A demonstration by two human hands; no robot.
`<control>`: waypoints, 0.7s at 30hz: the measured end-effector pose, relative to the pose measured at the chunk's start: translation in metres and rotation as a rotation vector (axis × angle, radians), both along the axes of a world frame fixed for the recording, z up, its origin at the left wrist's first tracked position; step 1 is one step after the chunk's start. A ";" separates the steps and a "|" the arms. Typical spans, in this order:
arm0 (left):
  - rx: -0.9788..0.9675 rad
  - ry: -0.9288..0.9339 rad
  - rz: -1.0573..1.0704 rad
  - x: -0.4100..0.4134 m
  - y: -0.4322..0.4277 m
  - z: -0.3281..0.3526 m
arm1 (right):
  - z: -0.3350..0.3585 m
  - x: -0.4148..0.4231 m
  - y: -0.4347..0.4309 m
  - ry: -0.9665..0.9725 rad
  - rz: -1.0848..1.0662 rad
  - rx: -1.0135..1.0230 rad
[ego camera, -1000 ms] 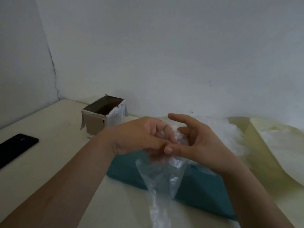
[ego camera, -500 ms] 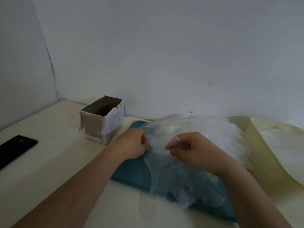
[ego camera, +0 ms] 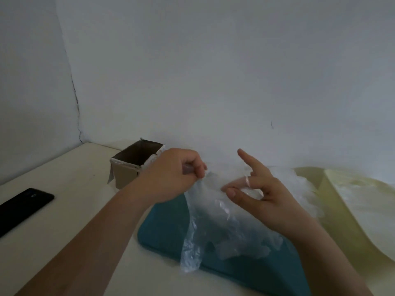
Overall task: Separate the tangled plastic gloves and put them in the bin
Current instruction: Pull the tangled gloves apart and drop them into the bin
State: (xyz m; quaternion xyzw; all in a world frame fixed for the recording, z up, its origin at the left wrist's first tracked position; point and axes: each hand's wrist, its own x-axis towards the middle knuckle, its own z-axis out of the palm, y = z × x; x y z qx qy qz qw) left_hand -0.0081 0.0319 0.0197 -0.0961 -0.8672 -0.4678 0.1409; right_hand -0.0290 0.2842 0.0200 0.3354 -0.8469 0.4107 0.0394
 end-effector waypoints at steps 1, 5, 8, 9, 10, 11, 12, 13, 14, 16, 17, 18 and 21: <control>0.019 0.021 -0.065 0.003 0.003 0.003 | -0.001 0.000 0.001 -0.027 0.007 -0.008; 0.055 0.165 -0.233 0.012 0.009 0.015 | -0.002 -0.003 0.004 -0.249 0.107 -0.181; 0.137 0.190 -0.332 0.013 0.007 0.014 | -0.006 -0.006 0.008 -0.407 0.266 -0.334; 0.171 0.191 -0.358 0.013 0.008 0.013 | -0.007 -0.005 0.008 -0.473 0.281 -0.381; 0.204 0.196 -0.368 0.011 0.008 0.011 | -0.007 -0.005 0.007 -0.534 0.277 -0.409; 0.239 0.197 -0.373 0.010 0.008 0.009 | -0.009 -0.005 0.007 -0.572 0.272 -0.416; 0.272 0.199 -0.366 0.009 0.008 0.008 | -0.010 -0.005 0.006 -0.589 0.265 -0.418; 0.313 0.191 -0.351 0.008 0.008 0.006 | -0.012 -0.006 0.006 -0.586 0.262 -0.423; 0.351 0.171 -0.310 0.006 0.008 0.004 | -0.013 -0.006 0.005 -0.569 0.240 -0.438; 0.448 0.098 -0.167 -0.002 0.007 0.000 | -0.014 -0.008 0.004 -0.490 0.169 -0.487; 0.542 0.030 -0.110 -0.005 0.006 -0.002 | -0.015 -0.010 0.004 -0.437 0.147 -0.508; 0.678 -0.077 -0.086 -0.009 0.005 -0.003 | -0.014 -0.009 0.004 -0.380 0.132 -0.514; 0.887 -0.400 -0.168 -0.012 0.008 -0.007 | -0.013 -0.010 0.004 -0.142 0.131 -0.422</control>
